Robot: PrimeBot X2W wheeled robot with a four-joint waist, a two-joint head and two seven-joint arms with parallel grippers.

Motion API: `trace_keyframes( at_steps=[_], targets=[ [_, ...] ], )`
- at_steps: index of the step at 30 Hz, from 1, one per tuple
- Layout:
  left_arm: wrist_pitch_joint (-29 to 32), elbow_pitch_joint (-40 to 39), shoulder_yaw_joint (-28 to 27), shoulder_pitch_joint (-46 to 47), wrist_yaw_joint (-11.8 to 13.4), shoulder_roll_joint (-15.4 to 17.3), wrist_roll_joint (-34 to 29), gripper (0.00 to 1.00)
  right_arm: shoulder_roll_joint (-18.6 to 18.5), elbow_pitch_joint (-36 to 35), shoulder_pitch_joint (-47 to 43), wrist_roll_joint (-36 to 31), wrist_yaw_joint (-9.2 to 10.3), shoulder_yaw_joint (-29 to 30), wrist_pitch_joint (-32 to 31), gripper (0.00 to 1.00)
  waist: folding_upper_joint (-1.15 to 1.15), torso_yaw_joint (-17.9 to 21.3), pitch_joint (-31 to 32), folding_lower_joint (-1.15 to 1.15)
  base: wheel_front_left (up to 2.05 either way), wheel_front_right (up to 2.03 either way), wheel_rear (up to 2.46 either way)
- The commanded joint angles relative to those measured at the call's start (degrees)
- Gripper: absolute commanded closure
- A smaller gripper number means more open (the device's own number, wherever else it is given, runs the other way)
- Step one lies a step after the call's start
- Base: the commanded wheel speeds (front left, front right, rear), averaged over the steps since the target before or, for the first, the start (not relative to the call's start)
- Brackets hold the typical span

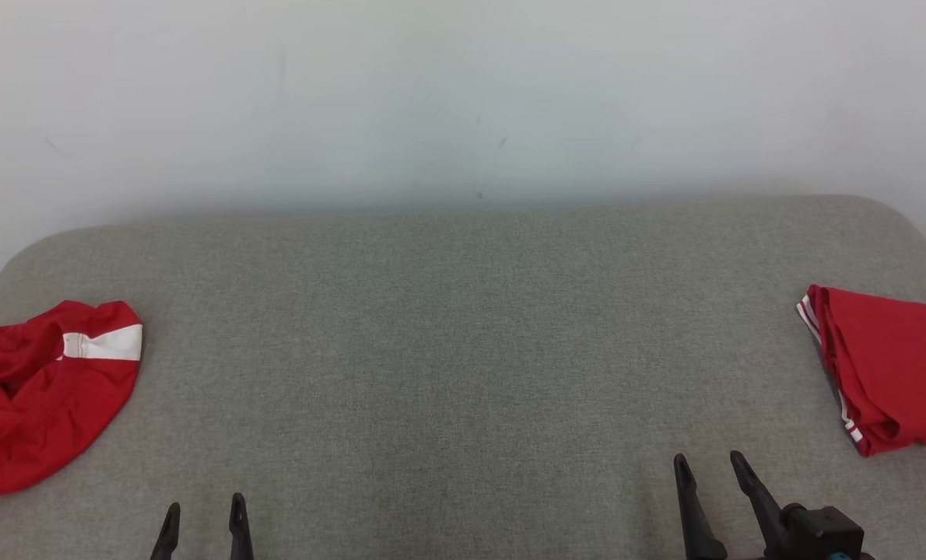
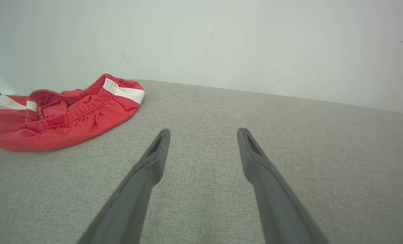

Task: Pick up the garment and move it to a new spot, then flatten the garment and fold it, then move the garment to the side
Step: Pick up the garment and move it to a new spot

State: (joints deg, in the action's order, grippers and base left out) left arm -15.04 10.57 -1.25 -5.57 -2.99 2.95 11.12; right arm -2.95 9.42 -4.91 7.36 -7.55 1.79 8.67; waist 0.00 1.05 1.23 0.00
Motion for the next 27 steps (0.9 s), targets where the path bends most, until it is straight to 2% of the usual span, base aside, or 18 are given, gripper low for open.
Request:
trace_keyframes(
  at_steps=[1, 7, 13, 17, 27],
  targets=[
    [-0.2, -0.2, 0.0, -0.6, 0.1, -0.1, 0.5, 0.00, 0.2, 0.0, -0.5, 0.4, 0.15, 0.0, 0.2, 0.00, 0.00, 0.0, 0.0, 0.00, 0.00, 0.00, 0.00],
    [-0.2, -0.2, 0.1, -0.5, 0.1, -0.1, 0.6, 0.00, 0.2, 0.2, -0.6, 1.6, 0.15, -0.1, 0.2, 0.00, 0.00, -0.7, 0.0, 0.00, 0.00, 0.00, 0.00],
    [-0.2, 0.0, 0.0, -0.3, 0.4, -0.1, 0.5, 0.00, 0.2, 0.5, -0.6, 1.9, 0.15, -0.6, 0.4, 0.00, 0.00, -3.5, -0.1, 0.00, 0.00, 0.00, 0.00],
    [-0.2, 0.2, -0.7, -0.6, 0.4, -0.1, 0.2, 0.00, 0.2, 0.8, -0.5, 2.3, 0.15, -1.1, 0.8, 0.00, 0.00, -6.7, 0.1, 0.00, 0.00, 0.00, 0.00],
    [-0.2, 0.3, -2.0, -1.4, 0.2, -0.1, -0.7, 0.00, 0.1, 1.6, 0.0, 3.1, 0.15, -2.4, 1.2, 0.00, 0.00, -17.5, 0.2, 0.00, 0.00, 0.00, 0.00]
  ],
)
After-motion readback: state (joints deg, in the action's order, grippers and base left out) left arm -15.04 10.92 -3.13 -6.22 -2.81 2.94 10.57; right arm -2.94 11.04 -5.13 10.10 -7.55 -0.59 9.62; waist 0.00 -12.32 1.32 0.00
